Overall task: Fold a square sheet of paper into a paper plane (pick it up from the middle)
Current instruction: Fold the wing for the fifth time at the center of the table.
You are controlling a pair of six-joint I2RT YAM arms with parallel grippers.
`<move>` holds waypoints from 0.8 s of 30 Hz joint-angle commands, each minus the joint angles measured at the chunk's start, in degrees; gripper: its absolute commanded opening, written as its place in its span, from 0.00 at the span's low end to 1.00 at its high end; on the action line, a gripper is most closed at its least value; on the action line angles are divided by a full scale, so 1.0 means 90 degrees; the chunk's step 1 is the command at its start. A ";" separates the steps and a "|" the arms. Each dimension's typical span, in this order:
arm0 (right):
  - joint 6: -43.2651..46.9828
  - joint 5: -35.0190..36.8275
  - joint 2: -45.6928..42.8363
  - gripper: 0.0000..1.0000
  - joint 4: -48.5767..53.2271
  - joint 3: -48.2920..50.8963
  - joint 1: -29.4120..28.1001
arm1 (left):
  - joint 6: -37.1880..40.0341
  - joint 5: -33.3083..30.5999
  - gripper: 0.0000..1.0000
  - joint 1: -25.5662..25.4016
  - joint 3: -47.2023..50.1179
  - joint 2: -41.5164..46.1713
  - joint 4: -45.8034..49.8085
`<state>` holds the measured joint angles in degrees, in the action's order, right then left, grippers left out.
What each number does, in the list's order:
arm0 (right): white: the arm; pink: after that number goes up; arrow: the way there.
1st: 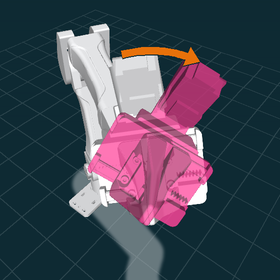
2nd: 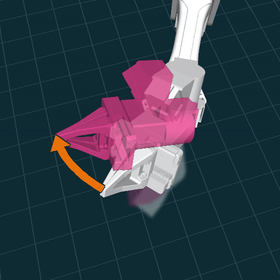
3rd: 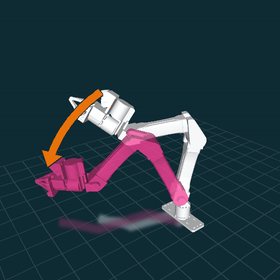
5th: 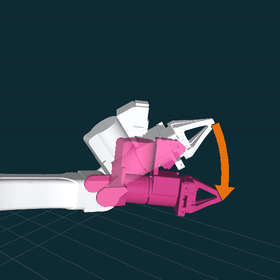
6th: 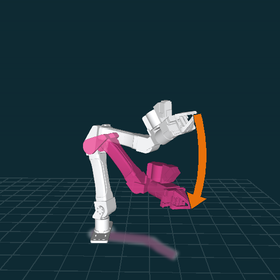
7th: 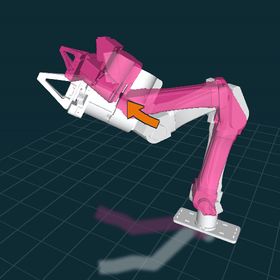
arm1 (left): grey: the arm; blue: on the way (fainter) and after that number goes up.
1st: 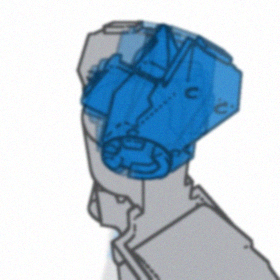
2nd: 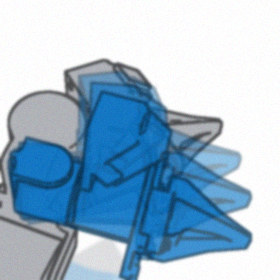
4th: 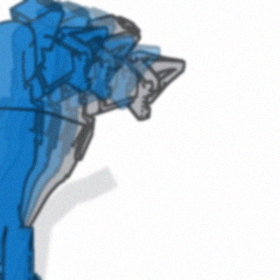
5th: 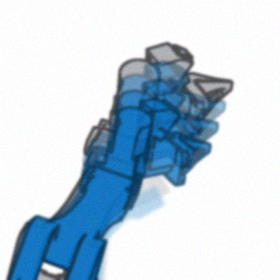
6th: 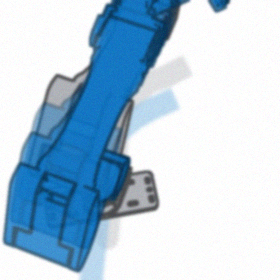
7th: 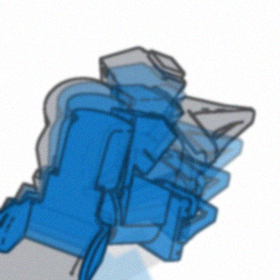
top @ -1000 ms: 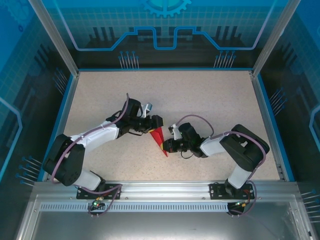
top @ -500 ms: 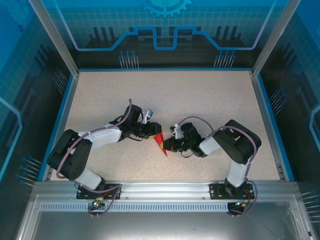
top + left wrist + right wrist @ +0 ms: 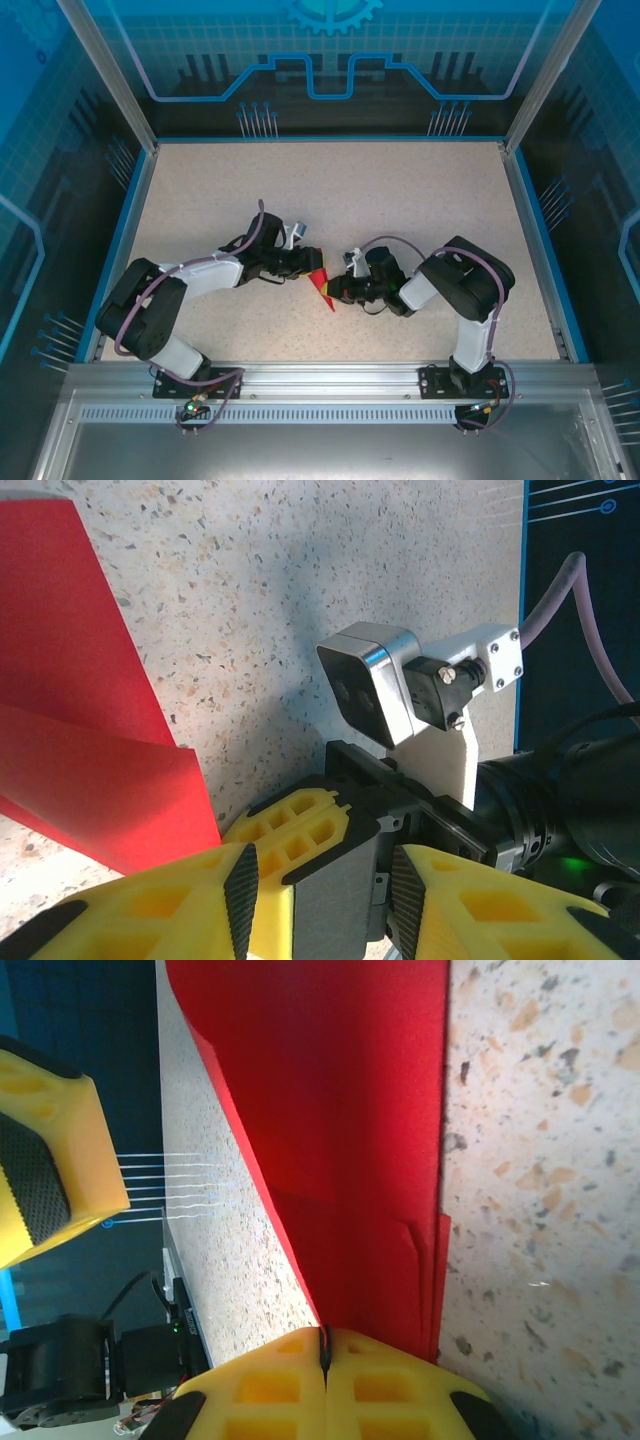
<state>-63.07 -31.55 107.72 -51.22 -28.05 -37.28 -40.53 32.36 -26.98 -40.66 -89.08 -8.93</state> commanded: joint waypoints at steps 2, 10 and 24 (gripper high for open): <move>-0.0044 0.0091 0.0240 0.02 0.0240 0.0007 0.0066 | 0.0080 0.0151 0.44 -0.0084 0.0099 -0.0222 -0.0248; -0.0053 0.0109 0.0248 0.02 0.0301 -0.0024 0.0084 | 0.0090 -0.0104 0.43 -0.0088 0.0076 -0.0551 -0.0329; -0.0083 0.0182 0.0211 0.04 0.0468 -0.0028 0.0086 | 0.0245 -0.0318 0.41 -0.0088 -0.0240 -0.1438 -0.0453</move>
<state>-63.81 -31.97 108.01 -51.40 -28.14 -37.06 -40.16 30.89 -27.62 -41.60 -100.25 -12.84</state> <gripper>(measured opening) 0.042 0.413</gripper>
